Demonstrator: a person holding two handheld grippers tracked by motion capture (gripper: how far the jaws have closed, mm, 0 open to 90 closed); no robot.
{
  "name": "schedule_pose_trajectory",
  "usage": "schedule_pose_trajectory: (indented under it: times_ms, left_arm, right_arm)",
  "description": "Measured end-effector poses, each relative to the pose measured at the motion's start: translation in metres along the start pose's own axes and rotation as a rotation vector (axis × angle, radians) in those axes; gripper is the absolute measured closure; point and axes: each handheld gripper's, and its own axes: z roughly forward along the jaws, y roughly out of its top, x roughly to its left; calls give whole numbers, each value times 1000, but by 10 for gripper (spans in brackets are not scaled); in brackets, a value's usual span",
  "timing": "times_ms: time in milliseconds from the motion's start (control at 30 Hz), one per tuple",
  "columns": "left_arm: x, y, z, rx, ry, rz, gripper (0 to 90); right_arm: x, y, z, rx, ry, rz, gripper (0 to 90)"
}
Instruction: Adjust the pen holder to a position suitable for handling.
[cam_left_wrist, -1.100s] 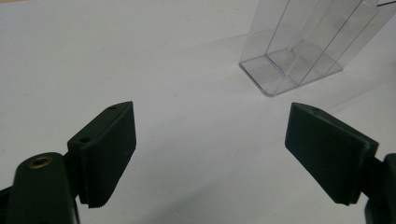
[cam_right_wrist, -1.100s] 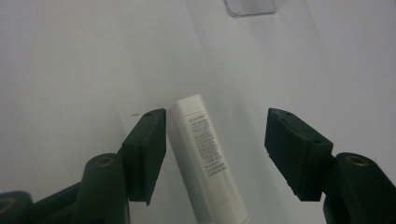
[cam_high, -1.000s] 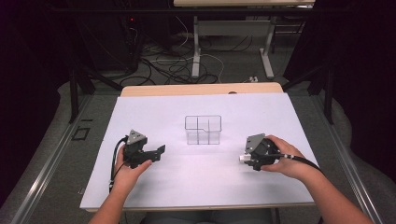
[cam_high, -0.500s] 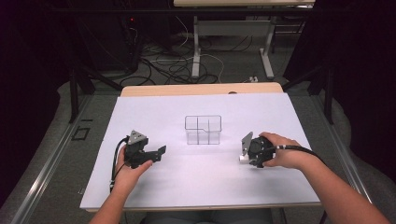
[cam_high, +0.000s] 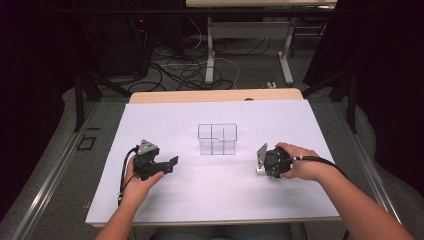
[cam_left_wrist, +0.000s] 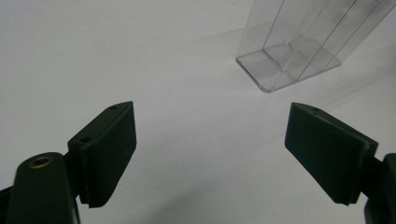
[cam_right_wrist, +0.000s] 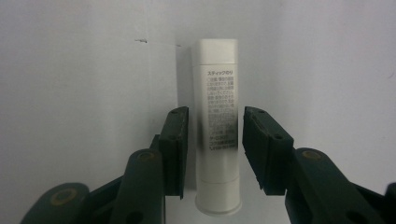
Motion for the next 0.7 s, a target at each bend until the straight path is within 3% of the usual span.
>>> schedule_pose_trajectory:
  times_ms: [100,167,433,700]
  left_arm:
    - [0,0,0,1,0,2,166]
    - [0,0,0,1,1,2,166]
    - [0,0,0,0,0,-1,166]
    - [0,0,0,-1,0,-1,166]
  right_arm:
    - [0,0,1,18,16,-2,645]
    - [0,0,1,0,-6,-11,689]
    - [2,0,-1,22,11,-35,692]
    - [3,1,-2,26,-12,-56,693]
